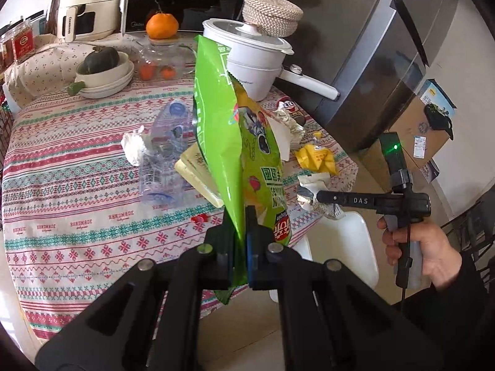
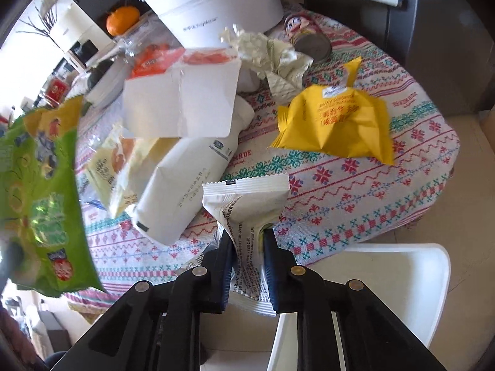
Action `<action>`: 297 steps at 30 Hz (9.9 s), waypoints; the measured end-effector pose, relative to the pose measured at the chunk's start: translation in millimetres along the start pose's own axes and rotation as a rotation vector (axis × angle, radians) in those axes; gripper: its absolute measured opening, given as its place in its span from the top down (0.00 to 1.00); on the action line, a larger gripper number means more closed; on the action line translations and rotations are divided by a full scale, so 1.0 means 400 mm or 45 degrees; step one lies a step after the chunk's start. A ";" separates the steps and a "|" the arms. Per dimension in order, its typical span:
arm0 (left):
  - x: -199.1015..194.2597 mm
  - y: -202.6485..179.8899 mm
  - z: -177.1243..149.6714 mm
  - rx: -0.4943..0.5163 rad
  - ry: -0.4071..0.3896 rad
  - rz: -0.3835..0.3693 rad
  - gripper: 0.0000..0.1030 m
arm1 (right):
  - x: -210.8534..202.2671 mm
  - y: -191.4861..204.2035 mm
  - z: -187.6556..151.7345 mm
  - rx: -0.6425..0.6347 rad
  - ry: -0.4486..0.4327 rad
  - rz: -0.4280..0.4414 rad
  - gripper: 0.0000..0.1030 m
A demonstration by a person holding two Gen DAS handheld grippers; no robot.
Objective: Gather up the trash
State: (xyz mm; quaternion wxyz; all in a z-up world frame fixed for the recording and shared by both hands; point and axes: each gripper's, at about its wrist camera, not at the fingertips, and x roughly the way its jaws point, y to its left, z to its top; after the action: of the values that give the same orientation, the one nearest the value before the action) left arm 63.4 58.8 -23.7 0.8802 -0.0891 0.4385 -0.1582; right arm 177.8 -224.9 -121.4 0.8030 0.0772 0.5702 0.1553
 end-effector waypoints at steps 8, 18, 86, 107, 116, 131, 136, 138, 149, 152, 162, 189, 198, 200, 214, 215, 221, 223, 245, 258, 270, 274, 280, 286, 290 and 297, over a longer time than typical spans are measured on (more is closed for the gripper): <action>0.028 -0.138 -0.043 0.183 0.070 -0.097 0.93 | -0.161 -0.052 -0.065 -0.020 -0.138 0.023 0.81; 0.157 -0.320 -0.147 0.370 0.362 -0.252 0.93 | -0.266 -0.268 -0.205 0.075 -0.190 -0.077 0.79; 0.281 -0.132 0.040 0.153 0.264 0.022 0.29 | -0.191 -0.254 -0.168 0.105 -0.010 -0.170 0.30; 0.522 -0.150 0.127 0.119 0.398 0.093 0.67 | -0.168 -0.259 -0.109 0.124 0.009 -0.165 0.29; 0.572 -0.158 0.108 0.026 0.440 0.027 0.64 | -0.169 -0.283 -0.115 0.172 0.023 -0.146 0.29; 0.387 -0.163 0.034 0.083 0.433 -0.026 0.64 | -0.169 -0.274 -0.075 0.190 -0.028 -0.187 0.29; 0.294 -0.155 0.030 0.112 0.374 -0.069 0.64 | -0.139 -0.251 -0.027 0.160 -0.040 -0.185 0.29; 0.255 -0.140 0.023 0.124 0.345 -0.075 0.64 | -0.125 -0.243 -0.004 0.171 -0.044 -0.169 0.29; 0.139 -0.038 0.027 0.025 0.188 -0.028 0.64 | -0.020 -0.239 0.118 0.309 -0.082 -0.065 0.29; 0.135 -0.016 0.036 0.011 0.158 0.039 0.64 | 0.016 -0.257 0.141 0.371 -0.096 -0.045 0.29; 0.132 0.024 0.043 -0.039 0.139 0.085 0.64 | 0.081 -0.237 0.158 0.301 -0.097 -0.045 0.49; 0.109 -0.143 -0.011 0.143 0.164 -0.074 0.64 | -0.208 -0.217 -0.012 0.053 -0.169 -0.015 0.77; 0.170 -0.308 -0.089 0.328 0.311 -0.192 0.64 | -0.265 -0.309 -0.138 0.067 -0.137 -0.082 0.77; 0.197 -0.356 -0.115 0.381 0.363 -0.215 0.64 | -0.260 -0.336 -0.166 0.088 -0.104 -0.087 0.77; 0.411 -0.507 -0.217 0.507 0.586 -0.163 0.64 | -0.182 -0.427 -0.255 0.102 0.069 -0.186 0.76; 0.419 -0.511 -0.220 0.510 0.591 -0.155 0.64 | -0.181 -0.431 -0.255 0.105 0.072 -0.190 0.76; 0.411 -0.516 -0.198 0.500 0.531 -0.133 0.54 | -0.178 -0.440 -0.255 0.118 0.083 -0.187 0.76; 0.391 -0.505 -0.185 0.496 0.487 -0.108 0.42 | -0.179 -0.440 -0.256 0.115 0.086 -0.186 0.76; 0.009 -0.311 -0.033 0.242 -0.191 0.280 0.06 | -0.381 -0.189 -0.220 -0.141 -0.375 -0.267 0.21; -0.120 -0.186 0.006 0.034 -0.513 0.499 0.01 | -0.575 0.027 -0.204 -0.280 -1.018 -0.228 0.00; -0.142 -0.168 0.009 0.069 -0.532 0.427 0.01 | -0.538 0.093 -0.176 -0.300 -1.062 -0.244 0.00; -0.138 -0.182 0.015 0.166 -0.526 0.469 0.01 | -0.529 0.094 -0.163 -0.280 -1.017 -0.216 0.00; -0.135 -0.187 0.032 0.163 -0.510 0.493 0.01 | -0.517 0.056 -0.133 -0.161 -0.946 -0.105 0.00; -0.117 -0.197 0.049 0.211 -0.511 0.541 0.01 | -0.492 0.049 -0.103 -0.149 -0.924 -0.183 0.00; -0.077 -0.177 0.057 0.222 -0.451 0.535 0.01 | -0.457 0.064 -0.083 -0.178 -0.892 -0.229 0.00; -0.047 -0.118 0.078 0.171 -0.430 0.520 0.01 | -0.356 0.114 -0.029 -0.254 -0.780 -0.232 0.00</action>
State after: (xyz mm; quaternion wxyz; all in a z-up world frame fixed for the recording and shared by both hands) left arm 68.2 21.9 22.9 0.9584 0.0347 0.2831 0.0111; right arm 116.8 -230.9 15.3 0.9513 -0.0102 0.2889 0.1074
